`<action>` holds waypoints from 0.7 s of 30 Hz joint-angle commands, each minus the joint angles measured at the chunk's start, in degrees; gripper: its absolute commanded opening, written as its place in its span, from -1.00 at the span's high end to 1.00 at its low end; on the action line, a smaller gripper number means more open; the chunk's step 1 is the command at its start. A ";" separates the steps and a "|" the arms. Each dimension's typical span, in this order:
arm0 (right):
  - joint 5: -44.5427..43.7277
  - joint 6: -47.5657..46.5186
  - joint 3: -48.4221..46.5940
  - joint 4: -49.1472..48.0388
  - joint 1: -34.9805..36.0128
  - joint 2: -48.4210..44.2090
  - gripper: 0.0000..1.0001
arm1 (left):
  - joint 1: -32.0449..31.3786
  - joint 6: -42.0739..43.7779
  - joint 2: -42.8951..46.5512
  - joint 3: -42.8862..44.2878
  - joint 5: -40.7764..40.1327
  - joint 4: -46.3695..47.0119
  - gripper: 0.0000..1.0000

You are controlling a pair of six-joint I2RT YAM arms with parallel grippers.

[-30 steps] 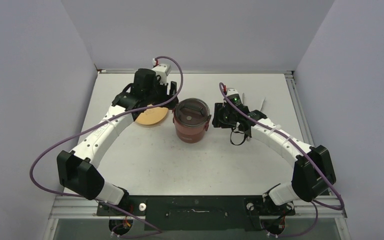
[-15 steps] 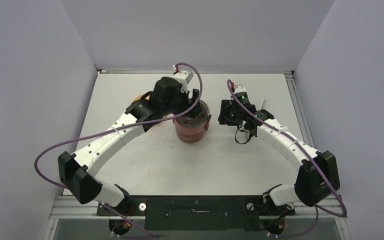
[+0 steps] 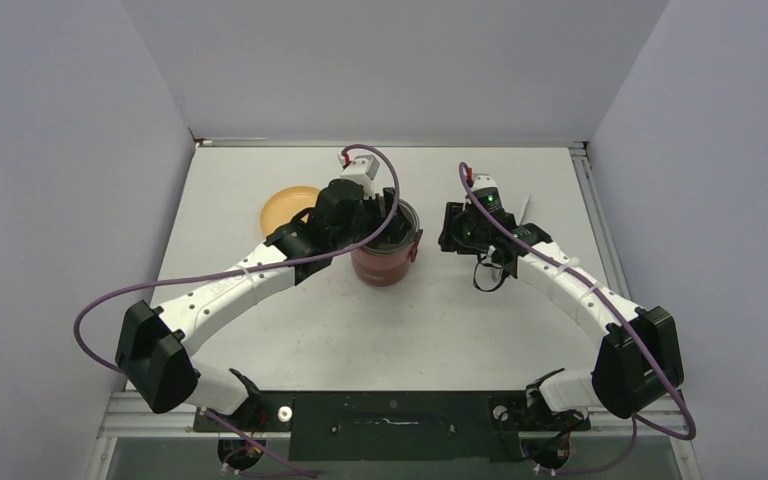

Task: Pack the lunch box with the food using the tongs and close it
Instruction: Close the fastener on the packing box.

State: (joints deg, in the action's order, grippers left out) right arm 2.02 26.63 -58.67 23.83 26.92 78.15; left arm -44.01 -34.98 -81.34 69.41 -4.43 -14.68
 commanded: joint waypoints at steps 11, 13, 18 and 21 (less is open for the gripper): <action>2.66 1.39 0.85 -4.01 -0.14 -2.00 0.10 | -0.68 -2.16 -4.89 2.75 -5.09 7.12 -0.32; 2.99 1.47 0.84 -4.30 0.12 -1.67 0.10 | -0.73 -2.19 -5.23 2.75 -5.95 7.05 -0.32; 3.16 1.94 0.98 -4.94 0.74 -1.33 0.11 | -0.76 -2.06 -5.78 2.78 -9.09 6.23 -0.30; 3.49 2.11 1.11 -5.20 0.94 -1.09 0.11 | -1.06 -1.92 -5.65 2.76 -11.62 4.84 -0.27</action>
State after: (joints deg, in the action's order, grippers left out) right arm 4.97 27.92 -58.04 21.67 27.20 78.15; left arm -44.66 -36.91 -86.52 69.91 -11.49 -9.21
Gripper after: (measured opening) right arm 0.447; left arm 0.641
